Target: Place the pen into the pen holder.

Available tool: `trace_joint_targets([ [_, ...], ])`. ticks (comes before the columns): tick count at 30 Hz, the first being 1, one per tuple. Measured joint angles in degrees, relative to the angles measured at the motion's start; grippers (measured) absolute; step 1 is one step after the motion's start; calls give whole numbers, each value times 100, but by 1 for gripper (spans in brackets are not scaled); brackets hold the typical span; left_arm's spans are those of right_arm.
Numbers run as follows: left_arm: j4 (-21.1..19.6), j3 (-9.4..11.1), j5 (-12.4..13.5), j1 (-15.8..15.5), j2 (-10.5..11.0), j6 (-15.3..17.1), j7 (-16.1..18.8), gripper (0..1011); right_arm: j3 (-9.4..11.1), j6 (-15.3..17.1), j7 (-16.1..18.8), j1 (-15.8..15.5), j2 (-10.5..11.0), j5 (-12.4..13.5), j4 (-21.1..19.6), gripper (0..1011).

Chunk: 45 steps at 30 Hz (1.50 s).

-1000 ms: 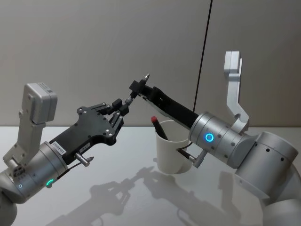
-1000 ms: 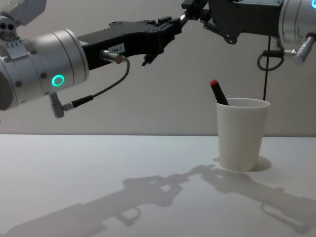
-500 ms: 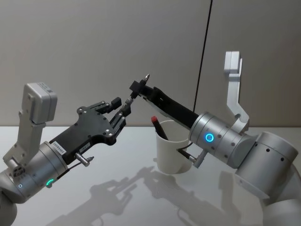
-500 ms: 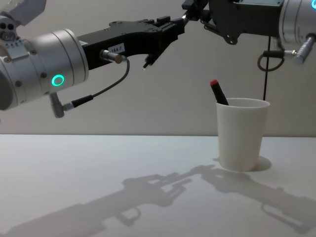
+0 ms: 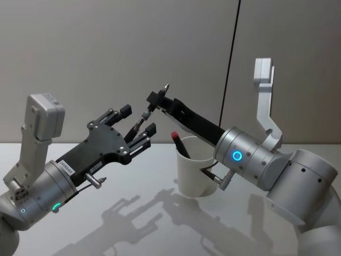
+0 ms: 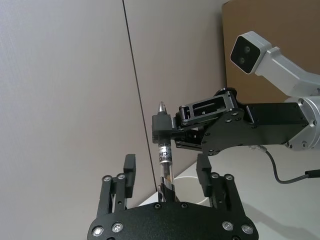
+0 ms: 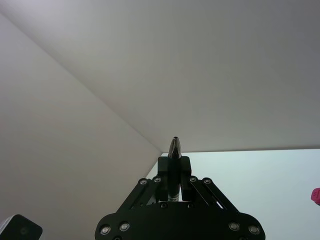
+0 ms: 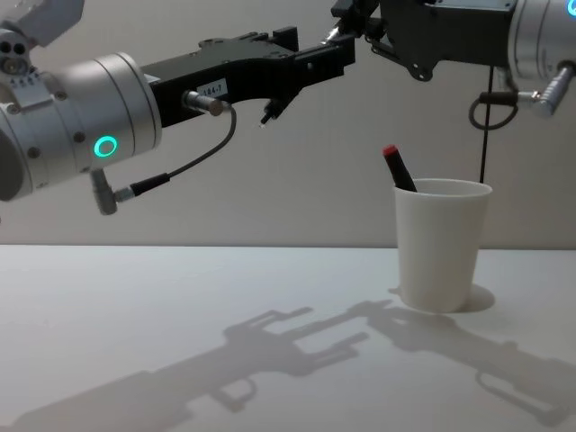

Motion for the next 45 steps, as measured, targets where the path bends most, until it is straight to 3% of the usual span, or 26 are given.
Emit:
trace_joint_targets([
  [8, 0, 0, 0, 0, 0, 0, 0, 968, 17, -152, 57, 39, 68, -52, 0, 134],
  [11, 0, 0, 0, 0, 0, 0, 0, 1001, 51, -273, 110, 68, 127, -97, 6, 134],
  [21, 0, 0, 0, 0, 0, 0, 0, 1002, 301, -681, 153, 177, 322, -211, 11, 134],
  [27, 0, 0, 0, 0, 0, 0, 0, 1001, 473, -888, 116, 262, 555, -346, 7, 134],
  [37, 0, 0, 0, 0, 0, 0, 0, 1001, 574, -887, 113, 366, 1016, -526, 11, 134],
  [45, 0, 0, 0, 0, 0, 0, 0, 1002, 529, -753, 142, 423, 1395, -665, 36, 134],
])
